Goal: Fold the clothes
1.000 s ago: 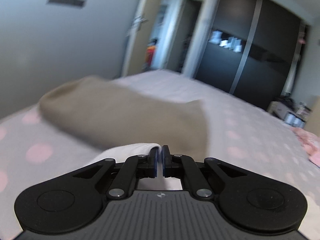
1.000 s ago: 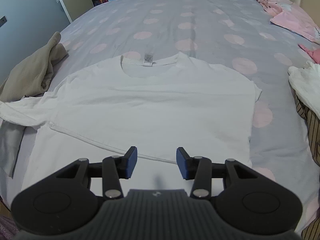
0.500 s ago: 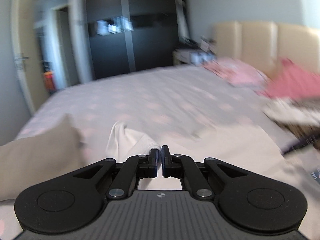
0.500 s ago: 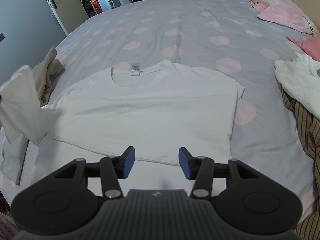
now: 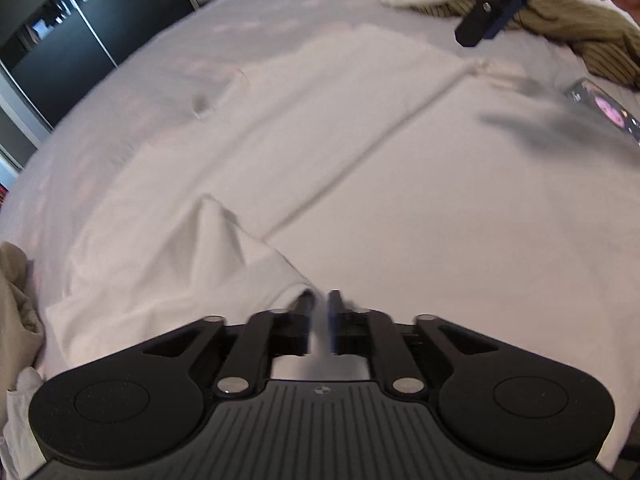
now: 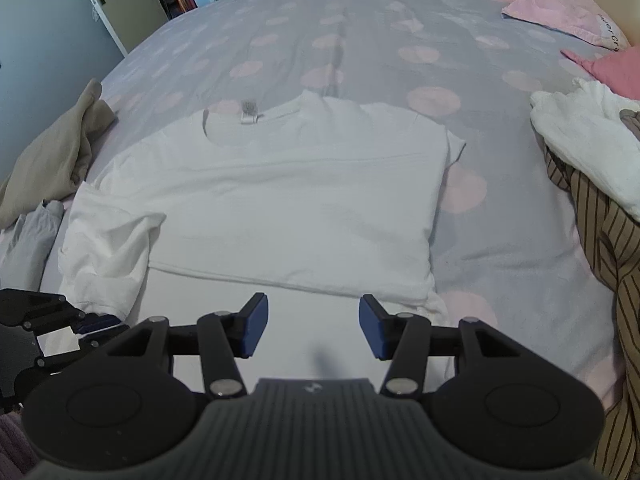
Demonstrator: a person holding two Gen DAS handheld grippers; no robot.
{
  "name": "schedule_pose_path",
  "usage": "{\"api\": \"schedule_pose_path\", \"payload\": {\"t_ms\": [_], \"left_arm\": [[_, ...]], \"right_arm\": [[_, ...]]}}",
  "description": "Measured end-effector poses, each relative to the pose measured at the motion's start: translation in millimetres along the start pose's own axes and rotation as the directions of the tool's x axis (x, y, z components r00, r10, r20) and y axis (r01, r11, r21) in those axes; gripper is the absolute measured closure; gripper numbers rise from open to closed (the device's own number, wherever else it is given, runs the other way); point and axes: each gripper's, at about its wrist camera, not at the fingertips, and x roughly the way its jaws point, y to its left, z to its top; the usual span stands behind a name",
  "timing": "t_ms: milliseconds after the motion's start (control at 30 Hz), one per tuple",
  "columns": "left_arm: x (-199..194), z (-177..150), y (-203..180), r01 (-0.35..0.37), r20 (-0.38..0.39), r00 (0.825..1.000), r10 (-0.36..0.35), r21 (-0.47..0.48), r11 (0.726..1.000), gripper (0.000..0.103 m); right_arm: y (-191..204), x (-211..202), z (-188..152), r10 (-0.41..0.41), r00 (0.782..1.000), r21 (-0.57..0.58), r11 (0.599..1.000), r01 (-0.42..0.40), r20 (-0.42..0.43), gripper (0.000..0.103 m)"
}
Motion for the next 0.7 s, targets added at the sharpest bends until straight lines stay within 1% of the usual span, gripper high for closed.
{"api": "schedule_pose_path", "payload": {"t_ms": [33,67,100,133,200,300,367,433,533,633,700], "left_arm": [[-2.3,-1.7,-0.6,0.006,-0.005,1.000,-0.006,0.002,1.000,0.071],[-5.5,-2.9,-1.2,0.011,-0.006,1.000,-0.011,0.006,1.000,0.067],[-8.7,-3.9,-2.5,0.015,-0.007,1.000,-0.015,0.010,1.000,0.060],[-13.1,-5.6,-3.2,0.024,-0.005,1.000,-0.024,0.011,1.000,0.058],[-21.8,-8.7,-1.7,0.046,-0.007,0.999,-0.046,-0.009,0.999,0.057],[-38.6,-17.9,5.8,0.076,0.002,0.997,-0.076,-0.070,0.995,0.056],[-50.0,-24.9,15.1,0.074,0.019,0.997,-0.072,-0.119,0.990,0.056],[-59.8,-33.2,28.0,0.056,0.031,0.998,-0.052,-0.176,0.983,0.056],[-65.5,-44.1,55.2,0.018,0.042,0.999,-0.007,-0.275,0.961,0.053],[-65.1,-57.9,82.1,-0.034,0.032,0.998,0.049,-0.367,0.930,0.051],[-59.4,-67.3,96.9,-0.045,0.012,0.998,0.055,-0.415,0.909,0.051]], "right_arm": [[2.1,2.0,-0.9,0.003,1.000,-0.007,1.000,-0.003,-0.006,0.049],[4.7,4.1,-1.2,0.006,1.000,-0.017,1.000,-0.006,-0.013,0.049],[7.3,6.2,-1.5,0.009,1.000,-0.026,1.000,-0.010,-0.019,0.048],[10.2,8.3,-1.7,0.013,1.000,-0.035,0.999,-0.014,-0.025,0.047],[18.0,12.5,-1.2,0.026,0.999,-0.058,0.998,-0.028,-0.036,0.047],[33.1,18.4,0.1,0.046,0.998,-0.094,0.994,-0.051,-0.051,0.046],[44.0,22.6,0.7,0.060,0.996,-0.117,0.991,-0.067,-0.061,0.046],[54.5,28.1,1.2,0.072,0.995,-0.139,0.987,-0.082,-0.074,0.046],[70.4,37.5,1.5,0.086,0.992,-0.171,0.980,-0.101,-0.096,0.045],[85.8,46.9,1.7,0.091,0.989,-0.201,0.973,-0.114,-0.118,0.045],[95.4,51.5,2.3,0.096,0.987,-0.220,0.968,-0.122,-0.127,0.045]]}}
